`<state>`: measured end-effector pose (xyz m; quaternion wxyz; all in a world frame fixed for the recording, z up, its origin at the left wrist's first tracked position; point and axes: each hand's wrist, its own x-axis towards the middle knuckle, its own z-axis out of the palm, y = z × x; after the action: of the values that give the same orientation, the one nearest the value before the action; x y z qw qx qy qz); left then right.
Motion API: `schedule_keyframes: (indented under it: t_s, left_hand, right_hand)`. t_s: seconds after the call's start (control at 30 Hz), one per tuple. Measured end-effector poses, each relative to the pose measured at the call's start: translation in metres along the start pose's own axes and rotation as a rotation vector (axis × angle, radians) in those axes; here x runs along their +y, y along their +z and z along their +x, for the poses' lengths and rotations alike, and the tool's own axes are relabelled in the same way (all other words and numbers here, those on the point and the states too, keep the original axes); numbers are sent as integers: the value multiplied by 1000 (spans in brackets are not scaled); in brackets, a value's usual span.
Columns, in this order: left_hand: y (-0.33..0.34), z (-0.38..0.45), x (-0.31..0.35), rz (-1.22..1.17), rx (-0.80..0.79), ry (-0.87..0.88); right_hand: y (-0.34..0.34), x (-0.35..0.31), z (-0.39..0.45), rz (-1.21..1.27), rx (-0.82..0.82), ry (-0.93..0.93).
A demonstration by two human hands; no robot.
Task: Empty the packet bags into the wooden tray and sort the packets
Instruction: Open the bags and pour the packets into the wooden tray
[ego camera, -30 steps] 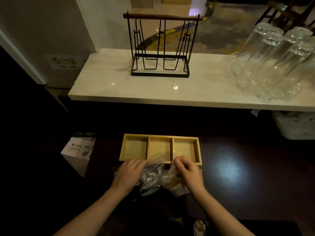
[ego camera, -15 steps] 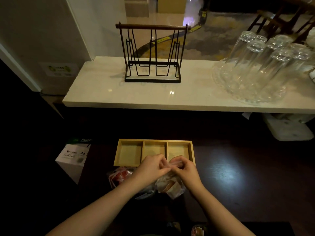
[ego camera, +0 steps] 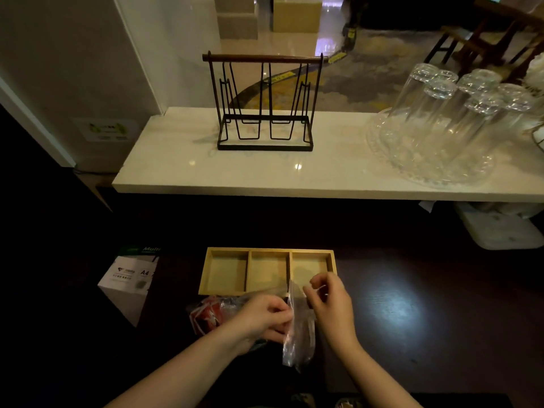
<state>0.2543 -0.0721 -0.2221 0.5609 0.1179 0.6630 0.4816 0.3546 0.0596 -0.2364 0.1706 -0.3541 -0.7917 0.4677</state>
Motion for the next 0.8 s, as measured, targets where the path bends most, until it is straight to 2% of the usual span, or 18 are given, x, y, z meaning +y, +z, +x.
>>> schedule_keyframes:
  t_s: [0.07,0.13,0.17,0.3,0.43,0.67,0.8]
  left_hand:
    - [4,-1,-3,-125,26,-4]
    - [10,-1,-6,-149,68,-22]
    - [13,-1,-7,-152,82,-35]
    - [13,-1,-12,-216,84,-84]
    - [9,0,-16,-308,37,-111]
    - [10,0,-16,-329,31,-105]
    - [12,-1,-13,-311,62,-81]
  right_hand:
    - [-1,-5,-10,42,-122,-13]
    - [2,-10,-24,82,-320,28]
    - [4,-11,-29,85,-357,53]
    - [3,-10,-28,93,-366,100]
    - [-3,-13,-23,-3,-427,31]
    - [-18,-17,-14,-47,-412,122]
    - [-11,-19,-19,-45,-402,95]
